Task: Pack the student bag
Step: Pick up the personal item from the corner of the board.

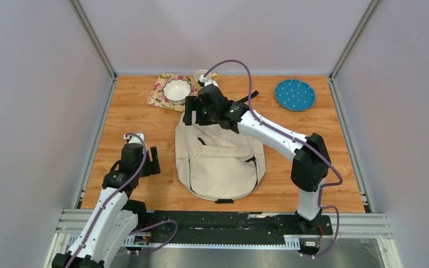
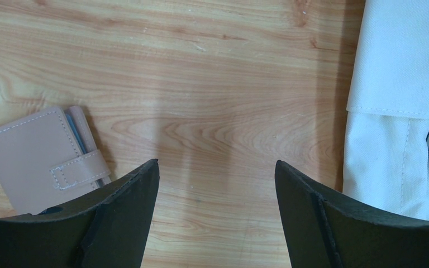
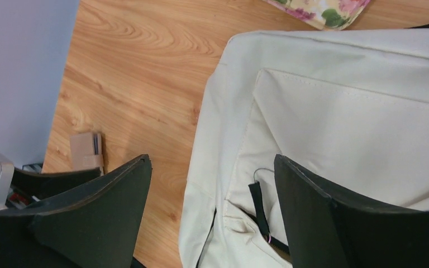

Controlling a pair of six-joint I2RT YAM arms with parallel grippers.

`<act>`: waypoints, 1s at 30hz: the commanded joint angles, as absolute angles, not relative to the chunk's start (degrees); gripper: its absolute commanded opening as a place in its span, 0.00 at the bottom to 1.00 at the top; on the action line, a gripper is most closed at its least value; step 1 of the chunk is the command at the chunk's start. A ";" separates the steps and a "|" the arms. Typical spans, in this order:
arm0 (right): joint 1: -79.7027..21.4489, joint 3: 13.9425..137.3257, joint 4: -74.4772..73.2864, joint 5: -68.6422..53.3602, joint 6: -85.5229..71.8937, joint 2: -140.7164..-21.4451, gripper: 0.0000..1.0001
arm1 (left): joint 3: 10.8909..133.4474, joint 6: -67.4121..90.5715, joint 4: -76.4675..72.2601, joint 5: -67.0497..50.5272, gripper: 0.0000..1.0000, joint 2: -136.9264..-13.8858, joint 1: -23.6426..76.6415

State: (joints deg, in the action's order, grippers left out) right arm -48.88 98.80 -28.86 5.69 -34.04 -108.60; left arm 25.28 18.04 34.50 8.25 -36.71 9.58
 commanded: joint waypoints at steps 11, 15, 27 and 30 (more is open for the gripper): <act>-57.04 81.75 -23.55 -4.75 -35.77 -97.83 0.84 | 39.37 17.05 37.26 1.71 0.84 -48.16 -15.75; -58.44 77.88 -23.03 -5.97 -36.21 -95.02 0.84 | 39.38 18.72 38.14 2.81 0.84 -50.35 -24.76; -58.71 74.97 -22.33 -10.28 -36.47 -92.11 0.84 | 30.42 24.88 34.47 10.21 0.84 -51.16 -34.17; -58.71 73.39 -20.75 -10.98 -37.61 -91.93 0.84 | 29.79 23.56 32.96 9.31 0.84 -52.29 -36.12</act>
